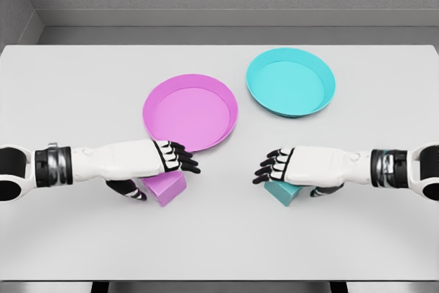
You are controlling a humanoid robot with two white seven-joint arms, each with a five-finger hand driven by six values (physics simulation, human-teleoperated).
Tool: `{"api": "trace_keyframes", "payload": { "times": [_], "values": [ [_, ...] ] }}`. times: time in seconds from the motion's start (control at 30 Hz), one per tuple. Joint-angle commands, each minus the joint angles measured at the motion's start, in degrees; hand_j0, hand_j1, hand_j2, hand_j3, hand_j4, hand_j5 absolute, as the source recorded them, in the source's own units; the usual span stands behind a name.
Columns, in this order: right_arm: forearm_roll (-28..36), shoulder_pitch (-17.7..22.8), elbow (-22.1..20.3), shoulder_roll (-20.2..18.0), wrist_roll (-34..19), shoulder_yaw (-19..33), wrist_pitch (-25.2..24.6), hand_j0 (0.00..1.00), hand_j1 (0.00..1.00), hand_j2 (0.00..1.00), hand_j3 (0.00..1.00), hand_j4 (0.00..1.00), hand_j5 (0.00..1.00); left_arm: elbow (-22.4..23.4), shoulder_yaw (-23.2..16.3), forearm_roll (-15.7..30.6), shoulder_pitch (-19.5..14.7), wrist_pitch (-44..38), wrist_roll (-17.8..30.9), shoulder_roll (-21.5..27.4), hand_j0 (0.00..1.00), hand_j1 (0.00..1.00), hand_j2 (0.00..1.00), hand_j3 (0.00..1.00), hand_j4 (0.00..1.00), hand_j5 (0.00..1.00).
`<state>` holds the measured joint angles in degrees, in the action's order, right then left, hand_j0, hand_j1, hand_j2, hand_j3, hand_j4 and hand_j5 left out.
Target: Place the blocks in the corresponding plates according to their colors
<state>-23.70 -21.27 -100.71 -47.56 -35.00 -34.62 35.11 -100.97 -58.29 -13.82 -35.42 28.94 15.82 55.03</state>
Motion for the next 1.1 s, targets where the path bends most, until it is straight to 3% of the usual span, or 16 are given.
{"api": "trace_keyframes", "payload": {
  "times": [0.0, 0.07, 0.13, 0.17, 0.4, 0.63, 0.93, 1.07],
  "values": [
    [0.32, 0.00, -0.01, 0.01, 0.00, -0.45, -0.11, 0.99, 0.99, 0.99, 0.99, 0.99, 0.99, -0.01, -0.07, 0.20, 0.00, -0.29, 1.76, -0.01, 1.00, 1.00, 1.00, 1.00, 1.00, 1.00],
    [0.23, 0.09, 0.07, 0.01, 0.00, -0.28, -0.11, 0.88, 0.88, 0.88, 0.88, 0.88, 0.88, -0.01, -0.07, 0.20, -0.35, -0.73, 2.72, -0.01, 1.00, 1.00, 1.00, 1.00, 1.00, 1.00],
    [0.32, 0.09, 0.25, 0.36, 0.00, 0.16, -0.11, 0.65, 0.65, 0.65, 0.65, 0.65, 0.65, -0.01, -0.07, 0.20, -0.44, -0.90, 2.90, -0.01, 1.00, 1.00, 1.00, 1.00, 1.00, 1.00],
    [0.32, 0.09, 0.51, 0.27, 0.00, 0.25, -0.11, 0.62, 0.62, 0.62, 0.62, 0.62, 0.62, -0.01, -0.07, 0.20, -0.44, -0.90, 2.90, -0.01, 1.00, 1.00, 1.00, 1.00, 1.00, 1.00],
    [0.41, -0.18, 1.74, 0.80, 0.00, 0.43, -0.11, 0.56, 0.56, 0.56, 0.56, 0.56, 0.56, 0.16, -0.07, -0.33, -0.88, -4.33, 2.99, -0.97, 1.00, 1.00, 1.00, 1.00, 1.00, 1.00],
    [1.11, -0.70, 4.12, 2.38, 0.00, 4.56, -0.11, 0.56, 0.56, 0.56, 0.56, 0.56, 0.56, 0.07, -1.48, -1.12, -0.88, -4.06, 2.99, -0.97, 0.99, 0.99, 0.99, 0.99, 0.99, 0.99],
    [5.07, -1.14, 6.14, 2.56, 0.00, 10.36, -0.11, 0.56, 0.56, 0.56, 0.56, 0.56, 0.56, 0.07, -1.65, -1.56, -0.97, -3.27, 2.99, -0.97, 0.73, 0.73, 0.73, 0.73, 0.73, 0.73],
    [6.21, -3.60, 10.35, 3.09, 0.00, 10.80, -0.11, 0.56, 0.56, 0.56, 0.56, 0.56, 0.56, -0.01, -1.65, -1.83, -0.97, -1.87, 3.78, -0.97, 0.58, 0.58, 0.58, 0.58, 0.58, 0.58]
  ]
}}
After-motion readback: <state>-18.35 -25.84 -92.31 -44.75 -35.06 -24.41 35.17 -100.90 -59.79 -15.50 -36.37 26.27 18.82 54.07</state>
